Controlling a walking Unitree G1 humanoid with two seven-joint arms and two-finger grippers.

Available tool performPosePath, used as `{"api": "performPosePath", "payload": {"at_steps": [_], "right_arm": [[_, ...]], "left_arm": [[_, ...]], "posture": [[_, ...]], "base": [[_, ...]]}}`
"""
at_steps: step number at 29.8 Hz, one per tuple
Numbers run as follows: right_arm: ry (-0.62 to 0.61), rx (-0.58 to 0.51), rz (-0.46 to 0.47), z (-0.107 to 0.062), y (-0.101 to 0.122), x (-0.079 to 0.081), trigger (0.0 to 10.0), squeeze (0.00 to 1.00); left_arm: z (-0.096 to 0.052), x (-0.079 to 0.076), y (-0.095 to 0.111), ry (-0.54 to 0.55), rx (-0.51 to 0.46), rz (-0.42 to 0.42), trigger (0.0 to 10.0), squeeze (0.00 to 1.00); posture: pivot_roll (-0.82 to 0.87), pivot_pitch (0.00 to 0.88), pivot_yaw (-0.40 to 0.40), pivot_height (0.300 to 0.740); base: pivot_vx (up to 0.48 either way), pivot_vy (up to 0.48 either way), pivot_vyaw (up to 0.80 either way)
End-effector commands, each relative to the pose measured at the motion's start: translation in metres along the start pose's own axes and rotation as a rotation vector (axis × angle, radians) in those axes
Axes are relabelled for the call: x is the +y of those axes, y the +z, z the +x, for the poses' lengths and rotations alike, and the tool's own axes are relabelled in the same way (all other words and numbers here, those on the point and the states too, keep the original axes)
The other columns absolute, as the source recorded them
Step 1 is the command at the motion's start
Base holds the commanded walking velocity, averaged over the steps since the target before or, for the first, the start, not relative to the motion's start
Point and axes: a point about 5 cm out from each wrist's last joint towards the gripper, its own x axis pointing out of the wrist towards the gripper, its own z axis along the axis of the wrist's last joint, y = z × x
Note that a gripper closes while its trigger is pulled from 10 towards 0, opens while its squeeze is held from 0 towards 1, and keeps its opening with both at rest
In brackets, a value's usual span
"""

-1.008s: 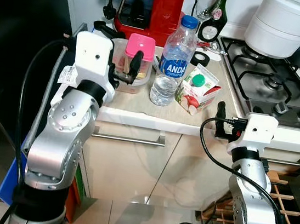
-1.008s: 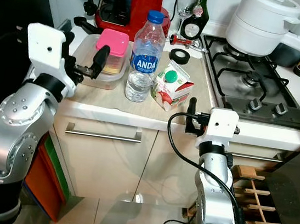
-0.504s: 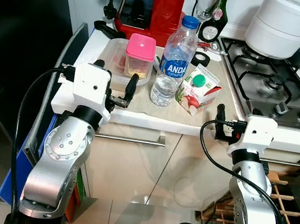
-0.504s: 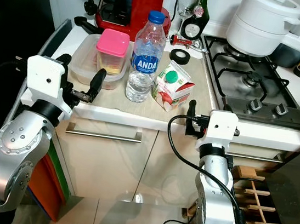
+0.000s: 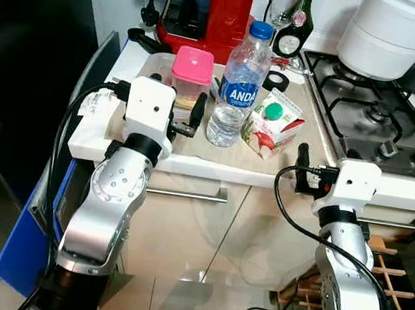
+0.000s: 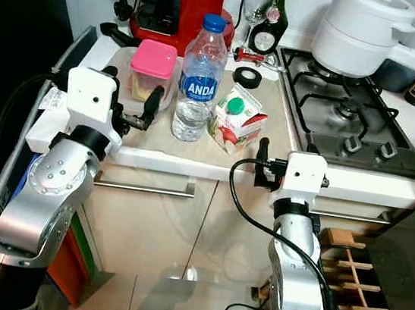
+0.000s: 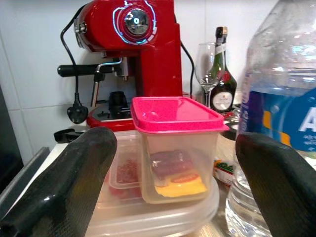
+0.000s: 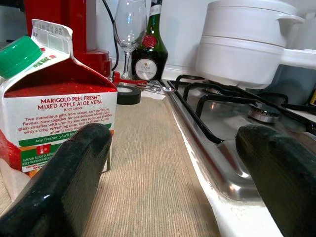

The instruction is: Restocking fridge

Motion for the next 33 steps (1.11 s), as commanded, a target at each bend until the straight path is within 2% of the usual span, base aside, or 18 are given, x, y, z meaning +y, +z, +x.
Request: {"api": "performPosePath", "payload": {"at_steps": [1,7,12,20,24,33], "right_arm": [[-0.012,-0.021,-0.008,-0.002,0.005,-0.002,10.0,0.0],[-0.013,-0.015,-0.005,-0.003,0.004,0.0,10.0,0.0],[-0.01,-0.017,-0.006,-0.002,0.004,0.001,10.0,0.0],[-0.019,-0.02,-0.008,-0.003,0.006,-0.001,10.0,0.0],[-0.022,-0.019,-0.005,-0.004,0.005,0.0,10.0,0.0],[-0.019,-0.019,-0.005,-0.003,0.006,0.001,10.0,0.0]], "left_arm": [[0.003,-0.002,0.002,0.003,-0.008,-0.005,10.0,0.0],[0.003,-0.012,-0.001,-0.032,0.018,-0.036,10.0,0.0],[0.011,-0.019,-0.011,-0.041,0.054,-0.025,10.0,0.0],[0.02,-0.015,-0.01,-0.017,0.051,-0.007,10.0,0.0],[0.024,-0.009,-0.01,0.017,0.05,0.012,10.0,0.0],[0.037,-0.009,-0.012,0.016,0.056,0.009,10.0,0.0]], "posture": [[0.09,0.0,-0.045,0.74],[0.08,0.0,-0.042,0.74],[0.07,0.0,-0.038,0.74],[0.06,0.001,-0.03,0.74],[0.06,0.005,-0.028,0.74],[0.06,0.013,-0.028,0.74]], "base": [[0.0,0.0,0.0],[0.0,0.0,0.0],[0.0,0.0,0.0],[0.0,0.0,0.0],[0.0,0.0,0.0],[0.0,0.0,0.0]]}}
